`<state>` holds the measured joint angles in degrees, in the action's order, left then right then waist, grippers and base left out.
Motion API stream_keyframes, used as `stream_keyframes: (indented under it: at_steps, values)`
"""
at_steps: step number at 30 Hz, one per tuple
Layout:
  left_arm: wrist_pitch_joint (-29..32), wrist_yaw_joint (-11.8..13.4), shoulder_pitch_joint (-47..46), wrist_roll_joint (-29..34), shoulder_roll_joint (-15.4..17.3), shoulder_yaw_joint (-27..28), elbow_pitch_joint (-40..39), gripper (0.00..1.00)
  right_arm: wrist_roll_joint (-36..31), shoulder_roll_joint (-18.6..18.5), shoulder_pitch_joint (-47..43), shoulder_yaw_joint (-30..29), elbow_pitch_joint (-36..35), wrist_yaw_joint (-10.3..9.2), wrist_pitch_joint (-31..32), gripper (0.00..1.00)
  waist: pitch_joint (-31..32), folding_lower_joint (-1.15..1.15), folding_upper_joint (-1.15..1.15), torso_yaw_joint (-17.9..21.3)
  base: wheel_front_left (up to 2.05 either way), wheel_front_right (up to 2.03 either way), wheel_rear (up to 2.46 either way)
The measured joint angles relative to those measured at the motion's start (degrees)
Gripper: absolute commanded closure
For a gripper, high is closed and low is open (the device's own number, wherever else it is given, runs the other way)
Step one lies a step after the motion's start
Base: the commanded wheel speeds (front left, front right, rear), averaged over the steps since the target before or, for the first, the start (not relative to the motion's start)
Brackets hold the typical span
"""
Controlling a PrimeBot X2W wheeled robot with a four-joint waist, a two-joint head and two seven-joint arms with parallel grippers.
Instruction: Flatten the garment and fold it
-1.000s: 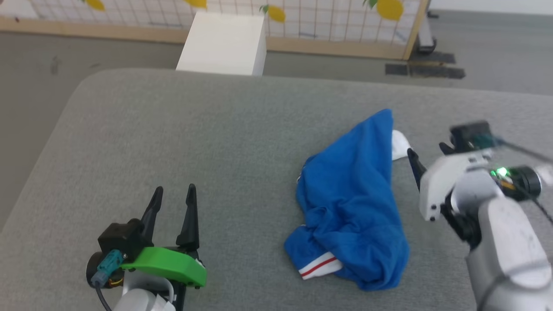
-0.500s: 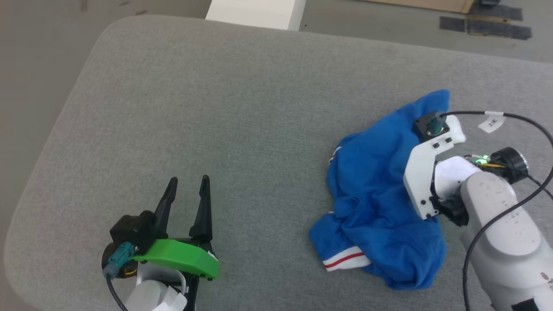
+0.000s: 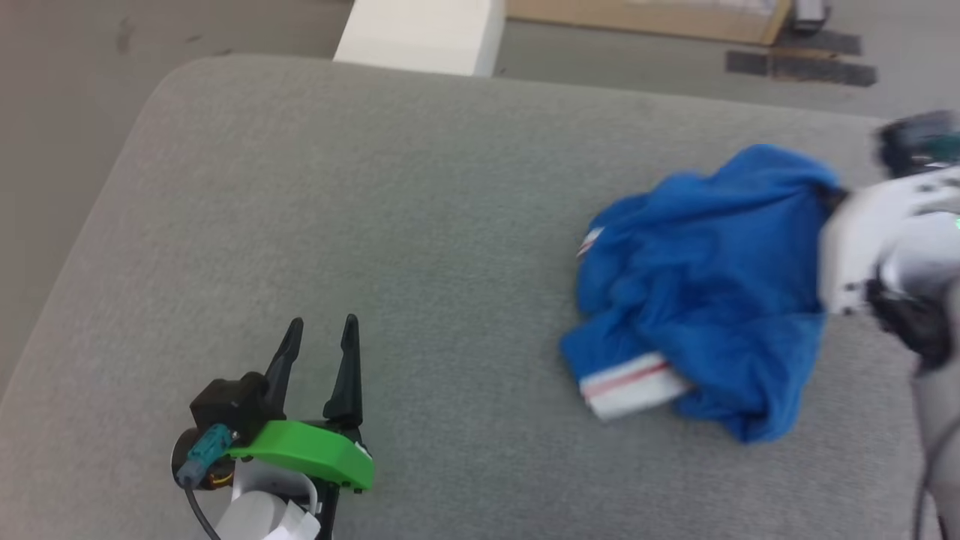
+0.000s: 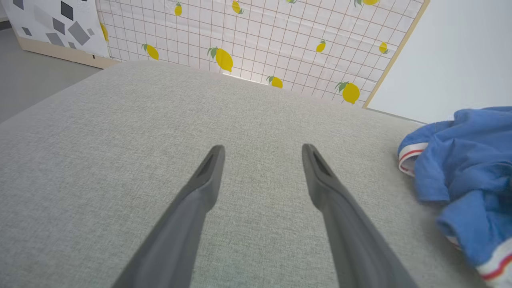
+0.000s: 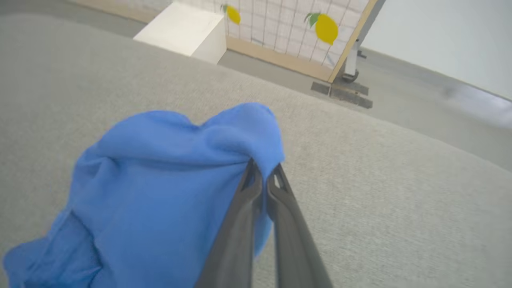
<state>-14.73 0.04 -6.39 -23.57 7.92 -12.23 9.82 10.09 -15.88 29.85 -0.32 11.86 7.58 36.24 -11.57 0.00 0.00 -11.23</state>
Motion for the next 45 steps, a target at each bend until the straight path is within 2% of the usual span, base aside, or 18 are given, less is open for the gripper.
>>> stream_keyframes:
  at_steps: [3,5,8,10,13,16,18,20,23,27,31,34,37,41,45]
  values:
    - [0.0,0.0,0.1,0.0,0.0,0.1,0.4,0.00,-0.6,1.1,-6.0,-6.3,-8.0,0.00,0.3,1.00,1.4,0.00,0.00,1.9,0.00,0.00,0.00]
    - [0.0,-0.3,0.1,0.0,-0.1,0.0,0.7,0.00,-0.7,3.4,-12.3,-9.9,-13.0,-0.01,1.6,1.00,2.3,0.00,0.00,3.2,0.00,0.00,0.00]
    - [0.0,-0.5,0.1,-0.1,-0.1,0.0,1.1,0.00,-0.6,7.8,-22.2,-11.9,-17.2,-0.01,4.3,1.00,3.4,0.00,0.00,4.8,0.00,0.00,0.00]
    - [0.0,-0.5,0.1,-0.1,-0.1,-0.1,1.3,0.00,-0.5,10.4,-29.5,-11.8,-18.2,0.00,5.8,1.00,4.0,0.00,0.00,6.0,0.00,0.00,0.00]
    - [0.0,-0.5,0.2,-0.2,-0.1,0.0,1.8,0.00,1.0,12.1,-36.6,-10.4,-17.3,-0.01,6.8,1.00,4.7,0.00,0.00,7.3,0.00,0.00,0.00]
    - [0.1,-0.5,0.2,-0.5,0.0,-0.1,2.0,0.00,2.3,12.8,-39.4,-9.0,-14.9,-0.01,7.0,1.00,5.4,0.00,0.00,8.3,0.00,0.00,0.00]
    - [0.4,-0.5,0.2,-0.6,0.0,-0.1,2.1,0.00,3.0,13.0,-39.5,-9.2,-13.6,0.00,4.9,1.00,5.9,0.00,0.00,8.7,0.00,0.00,0.00]
    - [0.5,-0.5,0.2,-0.7,0.1,-0.1,2.3,0.00,4.6,13.0,-39.0,-9.8,-13.2,-0.01,1.6,0.00,6.3,0.00,0.00,8.9,0.00,0.00,0.00]
    - [0.9,-0.5,0.6,-1.0,0.1,-0.1,2.4,0.00,9.4,13.1,-36.7,-11.9,-13.5,0.00,-5.4,0.00,7.0,0.00,0.00,9.3,0.00,0.00,0.00]
    - [2.3,-0.5,0.9,-3.3,-0.4,-0.3,2.4,0.00,11.8,13.0,-33.1,-17.0,-15.9,-0.01,-13.9,0.00,8.0,0.00,0.00,9.8,0.00,0.00,0.00]
    - [7.1,-0.5,-0.1,-5.1,-1.6,-1.8,2.6,0.00,12.2,13.0,-31.5,-22.8,-16.8,-0.01,-18.1,0.00,8.6,0.00,0.00,10.7,0.00,0.00,0.00]
    - [15.1,-0.6,-3.8,-7.0,-2.8,-5.0,4.3,0.00,11.6,13.0,-31.2,-25.1,-17.1,-0.01,-18.4,0.00,8.5,0.00,0.00,11.2,0.00,0.00,0.00]
    - [26.7,-0.3,-9.9,-8.0,-4.0,-9.5,7.9,0.00,11.4,13.0,-30.9,-25.8,-17.0,-0.01,-18.4,0.00,8.0,0.00,0.00,11.8,0.00,0.00,0.00]
    - [41.4,2.5,-17.0,-9.3,-4.5,-14.6,12.2,0.00,12.2,13.0,-30.3,-24.5,-15.8,-0.01,-18.6,0.00,7.1,0.00,0.00,13.6,0.00,0.00,0.00]
    - [49.0,3.1,-23.4,-6.1,-4.7,-19.3,15.5,0.00,12.8,13.0,-29.7,-23.4,-14.1,0.00,-19.8,0.00,5.8,0.00,0.00,15.9,0.00,0.00,0.00]
